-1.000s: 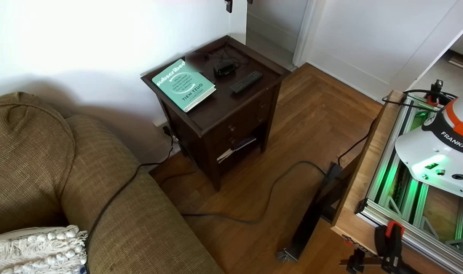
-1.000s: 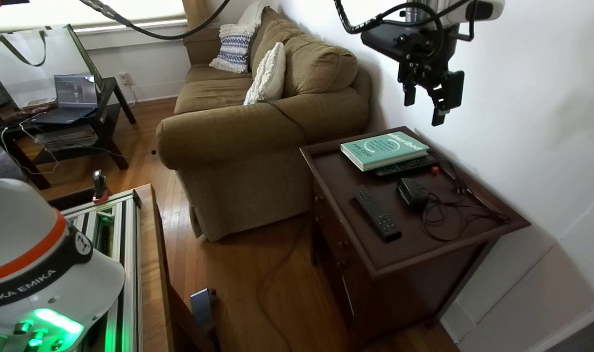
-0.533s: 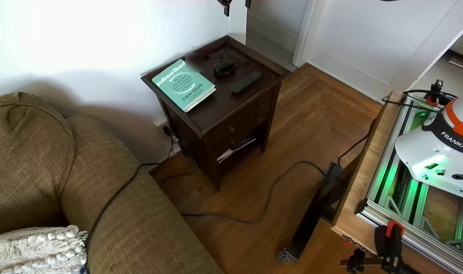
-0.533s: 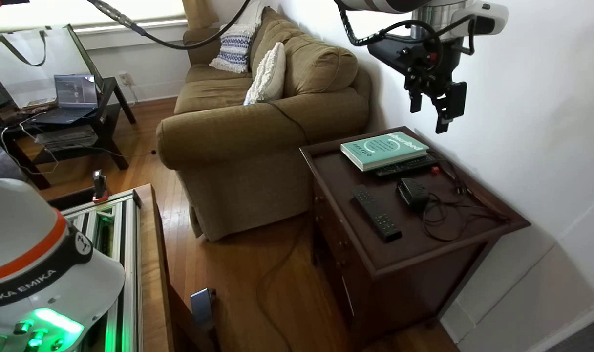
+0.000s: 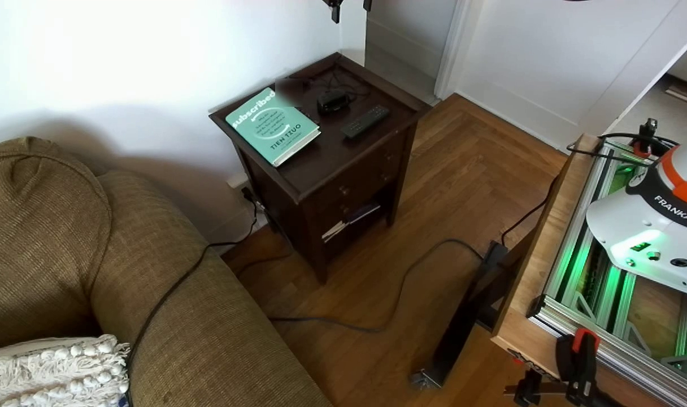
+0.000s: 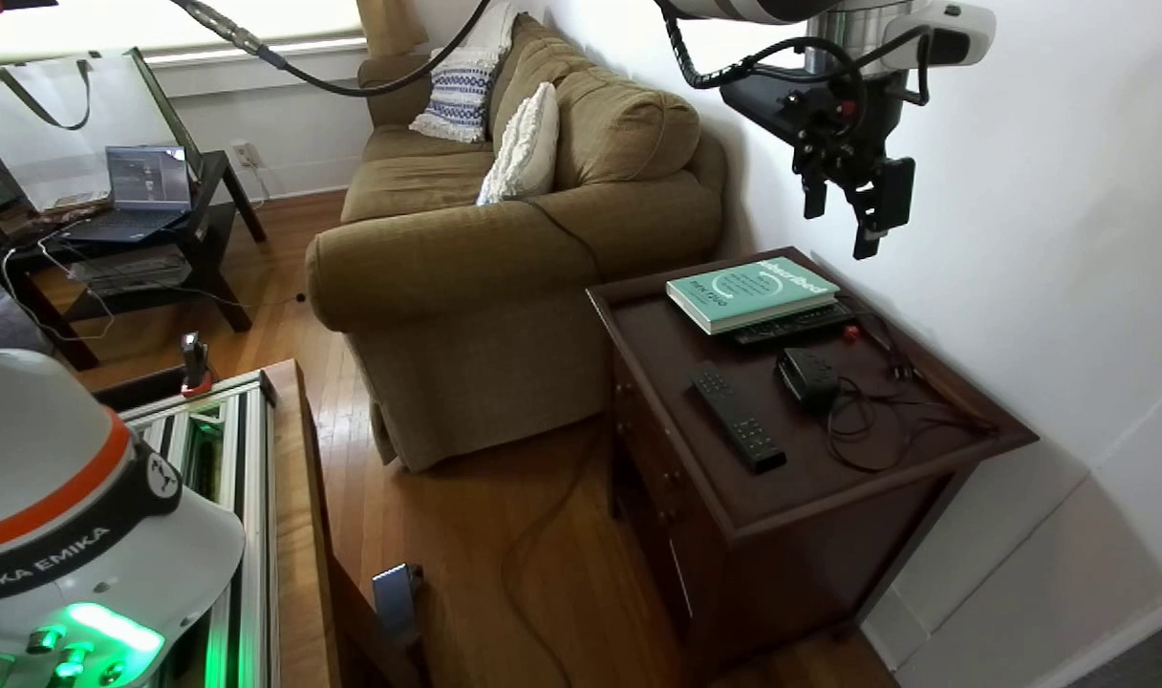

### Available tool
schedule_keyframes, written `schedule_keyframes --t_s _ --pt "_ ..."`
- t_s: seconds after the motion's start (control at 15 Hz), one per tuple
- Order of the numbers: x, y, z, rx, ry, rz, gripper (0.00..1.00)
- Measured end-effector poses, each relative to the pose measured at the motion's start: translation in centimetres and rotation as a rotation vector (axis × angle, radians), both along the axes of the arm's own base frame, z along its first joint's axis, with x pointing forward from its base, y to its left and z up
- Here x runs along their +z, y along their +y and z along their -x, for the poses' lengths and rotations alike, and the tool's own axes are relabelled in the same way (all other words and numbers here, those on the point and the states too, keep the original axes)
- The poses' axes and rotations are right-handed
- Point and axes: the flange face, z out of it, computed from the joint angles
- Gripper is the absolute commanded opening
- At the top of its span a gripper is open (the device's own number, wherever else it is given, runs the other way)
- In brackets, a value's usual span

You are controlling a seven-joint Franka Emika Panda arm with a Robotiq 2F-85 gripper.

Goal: Move the black device closer to the book

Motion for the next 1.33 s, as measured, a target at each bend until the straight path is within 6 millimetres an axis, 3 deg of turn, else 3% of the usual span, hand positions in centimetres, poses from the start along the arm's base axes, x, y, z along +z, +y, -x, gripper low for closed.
schedule_keyframes --t_s 0.2,0.27,0.4,0.93,1.07,1.33 --pt "-0.9 0.1 -0.6 -0.022 0.004 0.001 1.0" --pt "-1.5 0.1 -1.0 -0.035 0.008 0.001 0.75" --pt "-3.1 0.2 -1.8 -0.062 0.017 0.003 0.68" --pt "-9.2 0.3 -5.0 -0.09 0.042 0.016 0.05" --pt "-10.3 0.2 -5.7 -0.091 0.042 0.021 0.0" --pt "-12.4 -0.1 -6.9 -0.093 0.058 0.027 0.0"
